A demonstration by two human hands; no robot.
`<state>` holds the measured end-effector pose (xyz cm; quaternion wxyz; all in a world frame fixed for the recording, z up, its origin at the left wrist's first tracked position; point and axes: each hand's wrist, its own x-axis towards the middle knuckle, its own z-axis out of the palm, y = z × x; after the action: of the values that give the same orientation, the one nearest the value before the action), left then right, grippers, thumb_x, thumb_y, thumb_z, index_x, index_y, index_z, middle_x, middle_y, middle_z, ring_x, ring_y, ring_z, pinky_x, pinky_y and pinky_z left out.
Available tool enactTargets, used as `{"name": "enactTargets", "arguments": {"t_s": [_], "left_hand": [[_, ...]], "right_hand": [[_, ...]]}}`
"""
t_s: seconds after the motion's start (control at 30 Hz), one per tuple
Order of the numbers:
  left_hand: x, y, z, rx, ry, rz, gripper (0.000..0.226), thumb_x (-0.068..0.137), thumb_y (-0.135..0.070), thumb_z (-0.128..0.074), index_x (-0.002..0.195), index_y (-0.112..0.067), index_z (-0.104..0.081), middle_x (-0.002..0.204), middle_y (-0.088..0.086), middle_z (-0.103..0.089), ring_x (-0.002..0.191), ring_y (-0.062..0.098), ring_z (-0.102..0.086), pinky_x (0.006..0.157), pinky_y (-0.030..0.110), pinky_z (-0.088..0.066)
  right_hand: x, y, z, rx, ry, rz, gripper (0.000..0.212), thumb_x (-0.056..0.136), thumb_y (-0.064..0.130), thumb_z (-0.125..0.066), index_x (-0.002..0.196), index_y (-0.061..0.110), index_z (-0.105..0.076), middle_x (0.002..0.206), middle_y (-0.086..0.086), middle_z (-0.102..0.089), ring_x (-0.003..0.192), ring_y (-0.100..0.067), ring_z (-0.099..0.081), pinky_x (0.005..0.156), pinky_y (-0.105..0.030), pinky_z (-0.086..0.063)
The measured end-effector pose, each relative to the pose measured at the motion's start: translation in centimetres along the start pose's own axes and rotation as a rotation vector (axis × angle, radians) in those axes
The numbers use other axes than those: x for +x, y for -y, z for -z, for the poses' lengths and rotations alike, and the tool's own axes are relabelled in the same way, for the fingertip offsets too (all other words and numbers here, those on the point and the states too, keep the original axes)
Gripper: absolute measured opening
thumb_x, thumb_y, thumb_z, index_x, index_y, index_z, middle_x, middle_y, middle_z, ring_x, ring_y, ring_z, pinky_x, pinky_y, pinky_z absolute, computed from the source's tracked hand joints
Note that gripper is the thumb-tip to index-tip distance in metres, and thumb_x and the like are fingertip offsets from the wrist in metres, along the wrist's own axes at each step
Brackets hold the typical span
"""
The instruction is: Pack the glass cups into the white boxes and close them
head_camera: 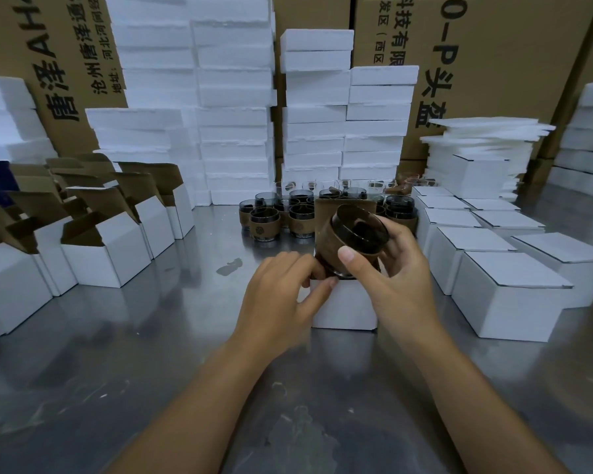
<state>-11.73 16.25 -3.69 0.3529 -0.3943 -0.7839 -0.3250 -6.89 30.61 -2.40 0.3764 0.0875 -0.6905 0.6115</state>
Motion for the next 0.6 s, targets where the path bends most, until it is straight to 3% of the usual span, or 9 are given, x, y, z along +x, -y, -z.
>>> {"name": "enactTargets", "arguments": {"t_s": [0.17,0.27,0.37,0.47,0.6], "left_hand": [[-0.04,-0.07,-0.04,-0.001,-0.015,0.008,0.029,0.086,-0.038,-0.052,0.076,-0.012,-0.060,0.068,-0.002,-0.054,0.065,0.014,-0.047,0.058,0.032,-0.041],[-0.01,-0.15,-0.07,-0.005,-0.018,0.010,0.029,0.085,-0.037,-0.052,0.075,-0.012,-0.061,0.067,-0.001,-0.054,0.064,0.015,-0.048,0.059,0.032,-0.040],[-0.06,-0.15,-0.10,-0.020,-0.013,0.004,0.028,0.085,-0.038,-0.052,0.077,-0.012,-0.060,0.069,-0.006,-0.050,0.065,0.010,-0.044,0.060,0.027,-0.036],[-0.07,-0.09,-0.14,-0.020,-0.001,-0.009,0.030,0.084,-0.042,-0.054,0.080,-0.012,-0.060,0.072,-0.009,-0.048,0.067,0.007,-0.041,0.061,0.023,-0.034],[-0.05,-0.04,-0.24,-0.038,0.009,-0.013,0.030,0.082,-0.043,-0.056,0.082,-0.013,-0.060,0.075,-0.013,-0.044,0.068,0.005,-0.040,0.063,0.022,-0.034]], "right_hand": [[-0.11,-0.43,-0.03,-0.102,0.006,0.026,0.061,0.067,0.040,-0.078,0.119,0.046,-0.047,0.117,0.025,-0.058,0.117,0.001,-0.053,0.100,-0.024,-0.045],[-0.39,-0.45,0.05,-0.180,0.044,0.067,0.076,0.073,0.028,-0.077,0.130,0.049,-0.033,0.123,0.019,-0.054,0.120,-0.002,-0.050,0.100,-0.017,-0.042],[-0.49,-0.18,-0.02,-0.279,0.082,0.163,0.050,0.077,0.028,-0.070,0.112,0.050,-0.043,0.117,0.023,-0.051,0.116,-0.003,-0.051,0.097,-0.025,-0.045],[-0.43,-0.22,-0.01,-0.339,0.070,0.187,0.031,0.081,0.026,-0.066,0.092,0.047,-0.047,0.117,0.021,-0.049,0.127,-0.011,-0.044,0.101,-0.027,-0.040],[-0.39,-0.37,0.02,-0.373,0.052,0.152,0.037,0.083,0.017,-0.069,0.086,0.048,-0.048,0.127,0.010,-0.048,0.131,-0.007,-0.039,0.098,-0.006,-0.030]]}}
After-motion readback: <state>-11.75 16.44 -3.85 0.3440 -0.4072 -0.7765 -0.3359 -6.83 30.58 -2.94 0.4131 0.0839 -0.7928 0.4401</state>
